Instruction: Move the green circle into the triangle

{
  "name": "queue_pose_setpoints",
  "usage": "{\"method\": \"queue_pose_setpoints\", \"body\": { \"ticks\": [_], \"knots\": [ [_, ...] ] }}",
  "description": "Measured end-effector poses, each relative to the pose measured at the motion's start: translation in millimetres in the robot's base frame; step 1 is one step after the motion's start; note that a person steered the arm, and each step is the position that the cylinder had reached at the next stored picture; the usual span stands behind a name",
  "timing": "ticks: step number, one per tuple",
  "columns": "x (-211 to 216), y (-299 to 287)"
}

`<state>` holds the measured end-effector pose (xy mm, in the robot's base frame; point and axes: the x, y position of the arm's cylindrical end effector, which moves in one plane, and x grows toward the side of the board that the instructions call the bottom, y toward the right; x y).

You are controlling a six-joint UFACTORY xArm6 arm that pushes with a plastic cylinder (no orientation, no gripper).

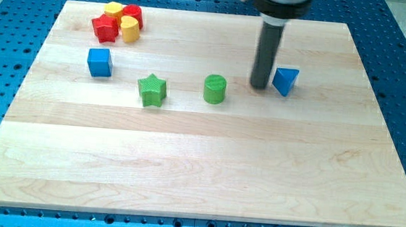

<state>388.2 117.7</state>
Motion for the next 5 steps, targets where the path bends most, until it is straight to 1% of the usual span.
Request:
{"method": "queue_pose_setpoints", "body": {
  "ticks": [1,2,3,4,5],
  "knots": [
    [-0.8,55.2],
    [-6.8,47.5],
    [-24.8,-35.8],
    [-29.8,-163.7],
    [-5.2,-200.3]
  ]
}}
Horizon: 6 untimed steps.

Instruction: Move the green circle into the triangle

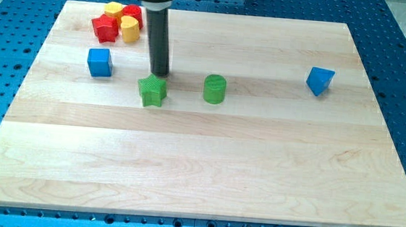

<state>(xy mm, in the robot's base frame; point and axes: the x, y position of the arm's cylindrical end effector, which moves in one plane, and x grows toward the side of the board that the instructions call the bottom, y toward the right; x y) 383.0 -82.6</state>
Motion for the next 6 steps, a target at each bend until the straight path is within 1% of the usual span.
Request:
{"method": "queue_pose_setpoints", "body": {
  "ticks": [1,3,4,5,6],
  "knots": [
    [29.3,60.9],
    [31.8,199.4],
    [31.8,209.0],
    [58.5,185.2],
    [79.5,207.3]
  ]
}}
